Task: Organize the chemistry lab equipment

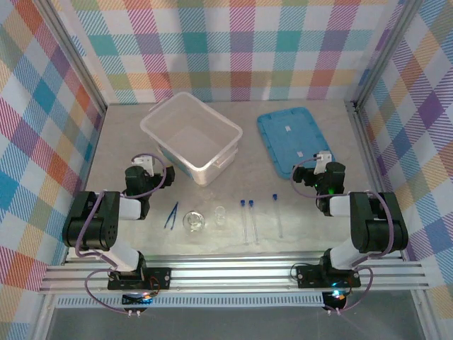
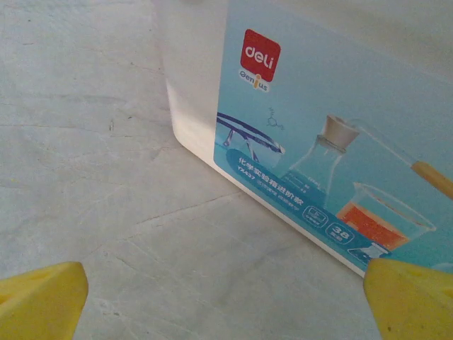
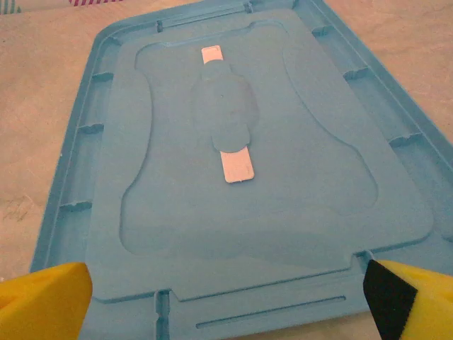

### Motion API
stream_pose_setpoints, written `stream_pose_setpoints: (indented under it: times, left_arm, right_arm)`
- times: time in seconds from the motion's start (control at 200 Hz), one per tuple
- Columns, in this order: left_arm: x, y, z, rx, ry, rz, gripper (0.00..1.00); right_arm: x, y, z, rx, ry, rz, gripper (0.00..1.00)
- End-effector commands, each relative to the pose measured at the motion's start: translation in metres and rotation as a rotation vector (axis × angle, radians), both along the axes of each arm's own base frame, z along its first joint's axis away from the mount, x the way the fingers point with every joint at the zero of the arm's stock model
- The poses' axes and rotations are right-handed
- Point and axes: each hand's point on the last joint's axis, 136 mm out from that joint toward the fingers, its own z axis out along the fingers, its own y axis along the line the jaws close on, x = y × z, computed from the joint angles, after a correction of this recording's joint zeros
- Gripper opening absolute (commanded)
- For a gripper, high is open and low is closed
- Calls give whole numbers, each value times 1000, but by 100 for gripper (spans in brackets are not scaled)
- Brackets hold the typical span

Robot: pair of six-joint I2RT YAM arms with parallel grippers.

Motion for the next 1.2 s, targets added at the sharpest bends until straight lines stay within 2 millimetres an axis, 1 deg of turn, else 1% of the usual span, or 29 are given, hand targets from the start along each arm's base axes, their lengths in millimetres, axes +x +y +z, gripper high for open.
stream_pose_setpoints:
  times: [0.0, 0.12, 0.23, 0.45, 0.62, 1.075, 1.195]
  left_arm:
    - [5, -5, 8, 14, -34, -25, 100]
    - [5, -5, 8, 14, -33, -25, 100]
    - [5, -9, 8, 40, -32, -22, 100]
    - [5, -8, 8, 34, -33, -21, 100]
    - [6, 0, 8, 18, -31, 10, 100]
    - [5, 0, 8, 17, -34, 9, 100]
    - [3, 9, 10, 15, -50, 62, 100]
  right_arm:
    - [9, 4, 16, 3, -58, 24, 99]
    - [9, 4, 16, 3, -57, 24, 99]
    - [9, 4, 17, 5, -58, 23, 99]
    - [9, 4, 17, 6, -59, 25, 99]
    - [8, 4, 16, 8, -57, 25, 99]
    - [9, 3, 17, 8, -59, 25, 99]
    - [8, 3, 17, 5, -62, 25, 99]
